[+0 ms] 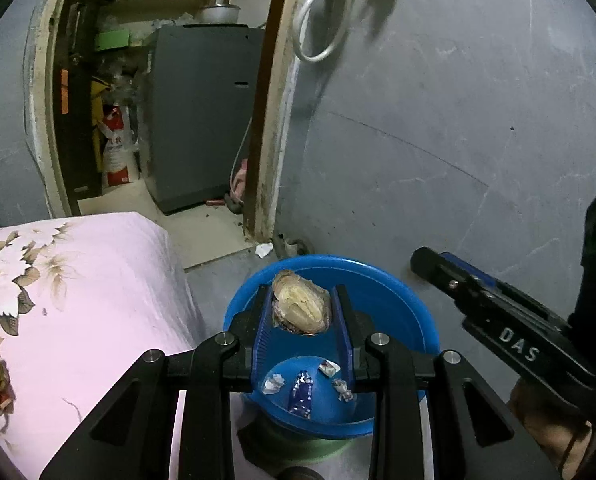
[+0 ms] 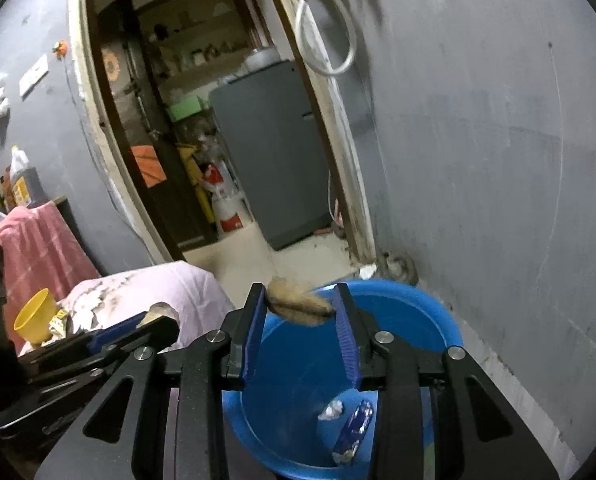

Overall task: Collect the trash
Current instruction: 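Carry both held pieces over the blue bucket and open both tools, then move both open tools back over the trash on the table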

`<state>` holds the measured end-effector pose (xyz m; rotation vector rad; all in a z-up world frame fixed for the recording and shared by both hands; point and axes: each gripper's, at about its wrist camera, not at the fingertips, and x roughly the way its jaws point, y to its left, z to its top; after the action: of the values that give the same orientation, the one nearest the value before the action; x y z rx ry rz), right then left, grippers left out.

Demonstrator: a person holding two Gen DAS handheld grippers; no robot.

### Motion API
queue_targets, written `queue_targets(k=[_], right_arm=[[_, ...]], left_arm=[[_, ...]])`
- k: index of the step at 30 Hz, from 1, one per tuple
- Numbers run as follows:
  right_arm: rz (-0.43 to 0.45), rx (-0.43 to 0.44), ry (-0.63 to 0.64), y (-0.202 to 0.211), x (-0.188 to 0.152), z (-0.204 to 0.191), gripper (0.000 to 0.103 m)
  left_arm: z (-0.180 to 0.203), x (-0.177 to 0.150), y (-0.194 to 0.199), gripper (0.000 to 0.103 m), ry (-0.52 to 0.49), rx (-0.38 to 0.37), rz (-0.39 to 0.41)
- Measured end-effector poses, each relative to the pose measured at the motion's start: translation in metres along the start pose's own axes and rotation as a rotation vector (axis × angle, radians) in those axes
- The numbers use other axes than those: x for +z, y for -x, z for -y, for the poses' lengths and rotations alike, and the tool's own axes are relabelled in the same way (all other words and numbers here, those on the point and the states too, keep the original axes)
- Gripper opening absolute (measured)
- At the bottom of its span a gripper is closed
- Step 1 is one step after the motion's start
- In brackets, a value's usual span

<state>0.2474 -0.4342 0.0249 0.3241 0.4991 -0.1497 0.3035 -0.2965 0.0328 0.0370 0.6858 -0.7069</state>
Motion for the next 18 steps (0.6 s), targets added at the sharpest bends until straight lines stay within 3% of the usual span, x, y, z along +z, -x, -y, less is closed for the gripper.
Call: queue_targets(k=[4, 8, 18], right_arm=[[-0.016, -0.02, -0.018, -0.002, 0.0, 0.005, 0.034], [-0.011, -0.023, -0.026, 0.0, 0.001, 0.007, 0.036], [-0.005, -0.021, -0.019, -0.002, 0.001, 0.002, 0.037]], left_arm=[[0.002, -0.004, -0.007, 0.028, -0.008, -0.002, -0.03], [0.001, -0.005, -0.005, 0.041, -0.015, 0.005, -0.012], [-0.007, -0.003, 0.003, 0.041, -0.003, 0.027, 0.011]])
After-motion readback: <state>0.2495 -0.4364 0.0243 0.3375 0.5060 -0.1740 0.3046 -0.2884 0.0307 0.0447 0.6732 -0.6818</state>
